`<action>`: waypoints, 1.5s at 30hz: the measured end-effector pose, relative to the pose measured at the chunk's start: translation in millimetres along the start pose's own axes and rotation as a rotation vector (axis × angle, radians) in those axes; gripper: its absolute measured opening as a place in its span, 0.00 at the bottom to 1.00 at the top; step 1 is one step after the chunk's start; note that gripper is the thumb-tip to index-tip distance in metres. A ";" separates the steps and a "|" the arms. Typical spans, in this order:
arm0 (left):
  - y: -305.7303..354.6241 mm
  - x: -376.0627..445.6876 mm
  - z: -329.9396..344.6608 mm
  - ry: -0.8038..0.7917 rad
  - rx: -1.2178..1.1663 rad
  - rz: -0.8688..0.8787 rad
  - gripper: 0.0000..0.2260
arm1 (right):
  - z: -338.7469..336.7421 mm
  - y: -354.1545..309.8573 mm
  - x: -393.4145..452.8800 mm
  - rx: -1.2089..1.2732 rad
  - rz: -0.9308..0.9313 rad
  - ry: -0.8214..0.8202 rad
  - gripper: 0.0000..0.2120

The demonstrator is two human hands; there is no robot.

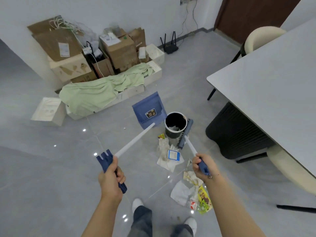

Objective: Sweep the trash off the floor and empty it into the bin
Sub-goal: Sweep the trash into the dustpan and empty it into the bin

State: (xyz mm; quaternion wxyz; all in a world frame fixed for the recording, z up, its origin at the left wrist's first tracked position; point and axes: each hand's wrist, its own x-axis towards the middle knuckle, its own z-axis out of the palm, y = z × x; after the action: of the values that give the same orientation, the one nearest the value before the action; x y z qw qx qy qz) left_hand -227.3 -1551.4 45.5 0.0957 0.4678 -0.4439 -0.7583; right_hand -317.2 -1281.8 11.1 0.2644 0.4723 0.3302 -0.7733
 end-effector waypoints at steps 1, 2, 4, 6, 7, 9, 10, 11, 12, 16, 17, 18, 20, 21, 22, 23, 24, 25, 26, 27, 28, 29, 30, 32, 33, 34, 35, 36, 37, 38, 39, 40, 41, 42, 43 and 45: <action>6.0 8.7 -4.9 0.004 0.039 0.016 0.11 | 7.6 10.8 -0.3 0.054 0.013 -0.009 0.10; 11.4 16.4 -8.4 0.005 0.084 0.030 0.13 | 13.5 19.2 0.5 0.120 0.030 -0.029 0.10; 20.1 30.4 -14.2 0.016 0.176 0.053 0.15 | 24.1 30.7 -1.2 0.260 0.037 -0.078 0.13; 28.9 49.4 -25.2 0.027 0.225 0.063 0.14 | 38.4 42.2 -1.9 0.319 0.060 -0.098 0.19; 34.4 60.5 -31.4 0.033 0.241 0.064 0.14 | 48.1 49.1 -3.5 0.314 0.075 -0.109 0.19; 43.2 78.9 -39.8 0.055 0.285 0.069 0.13 | 65.3 63.3 -5.2 0.267 0.102 -0.101 0.19; 48.4 88.6 -44.5 0.066 0.306 0.069 0.13 | 77.2 72.3 -3.9 0.219 0.111 -0.094 0.18; 52.6 95.6 -47.7 0.074 0.323 0.070 0.13 | 88.5 80.3 -2.6 0.172 0.117 -0.087 0.15; 56.6 104.0 -51.7 0.085 0.332 0.073 0.13 | 102.6 89.3 0.6 0.112 0.121 -0.083 0.12; 69.7 132.0 -60.3 0.109 0.343 0.073 0.14 | 169.5 110.9 15.0 -0.208 0.073 -0.070 0.12; 72.5 144.0 -60.9 0.114 0.347 0.070 0.14 | 188.3 111.7 26.0 -0.300 0.054 -0.050 0.12; 75.2 152.2 -59.6 0.116 0.360 0.070 0.14 | 203.1 109.7 36.3 -0.386 0.033 -0.034 0.12; 81.4 169.7 -54.5 0.121 0.407 0.079 0.14 | 228.5 96.8 62.7 -0.551 -0.011 0.006 0.12; 86.8 182.4 -50.0 0.125 0.434 0.089 0.14 | 243.6 86.5 78.9 -0.622 -0.035 0.029 0.12; 93.4 188.7 -44.9 0.122 0.475 0.101 0.15 | 253.2 75.6 92.7 -0.679 -0.071 0.053 0.11; 100.6 202.4 -38.2 0.122 0.519 0.117 0.14 | 267.2 63.2 112.1 -0.735 -0.101 0.065 0.10; 107.2 213.5 -31.2 0.123 0.569 0.129 0.14 | 278.2 51.1 130.8 -0.782 -0.131 0.086 0.09; 113.8 226.5 -23.5 0.130 0.618 0.138 0.13 | 289.9 39.7 150.6 -0.832 -0.145 0.105 0.09; 121.6 236.7 -15.8 0.133 0.659 0.138 0.12 | 298.6 29.8 166.7 -0.876 -0.159 0.120 0.09; 128.6 245.2 -8.3 0.122 0.694 0.133 0.11 | 303.7 20.6 182.2 -0.916 -0.172 0.127 0.09; 135.9 260.2 1.9 0.111 0.735 0.130 0.11 | 311.1 10.2 200.1 -0.945 -0.182 0.133 0.09; 142.3 268.3 9.8 0.098 0.778 0.131 0.10 | 314.7 2.1 212.4 -0.983 -0.194 0.148 0.09; 148.8 280.4 18.8 0.083 0.822 0.137 0.08 | 318.5 -6.5 227.2 -1.018 -0.192 0.168 0.10; 159.6 297.7 33.4 0.048 0.906 0.156 0.06 | 321.2 -19.5 250.0 -1.087 -0.161 0.204 0.13; 165.1 308.5 37.8 0.037 0.934 0.161 0.06 | 322.4 -23.0 261.2 -1.128 -0.126 0.206 0.15; 169.5 316.5 39.2 0.030 0.957 0.162 0.06 | 320.6 -23.2 268.9 -1.171 -0.086 0.197 0.17; 173.8 326.4 37.4 0.026 0.979 0.155 0.07 | 319.2 -19.2 274.2 -1.208 -0.041 0.191 0.21; 176.9 332.8 33.6 0.028 1.001 0.142 0.08 | 314.9 -11.6 276.8 -1.250 -0.008 0.196 0.20; 179.5 339.2 27.4 0.030 1.019 0.124 0.08 | 310.8 -0.9 277.9 -1.289 0.023 0.208 0.16; 180.9 344.2 20.7 0.034 1.035 0.106 0.09 | 305.7 12.1 278.2 -1.317 0.042 0.217 0.10; 182.8 349.4 12.6 0.040 1.052 0.088 0.09 | 303.4 27.7 273.6 -1.332 0.050 0.217 0.09; 184.4 353.0 5.6 0.048 1.063 0.075 0.09 | 297.8 43.0 270.8 -1.344 0.060 0.210 0.09; 186.1 355.9 -0.5 0.054 1.069 0.065 0.09 | 294.1 57.7 263.5 -1.338 0.080 0.195 0.09; 189.3 359.3 -7.0 0.046 1.077 0.056 0.09 | 291.8 72.8 254.1 -1.322 0.102 0.184 0.08; 192.8 362.1 -13.9 0.031 1.091 0.051 0.09 | 288.4 88.7 243.6 -1.322 0.131 0.188 0.07; 197.4 367.8 -25.9 0.011 1.114 0.055 0.09 | 283.8 114.2 219.4 -1.351 0.166 0.158 0.06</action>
State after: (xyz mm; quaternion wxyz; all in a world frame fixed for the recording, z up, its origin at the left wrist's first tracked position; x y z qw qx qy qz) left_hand -460.1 -1888.6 -38.0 -0.1438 0.4399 -0.7892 -0.4036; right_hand -483.4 -1592.2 -122.0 0.5346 0.2829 0.7211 -0.3380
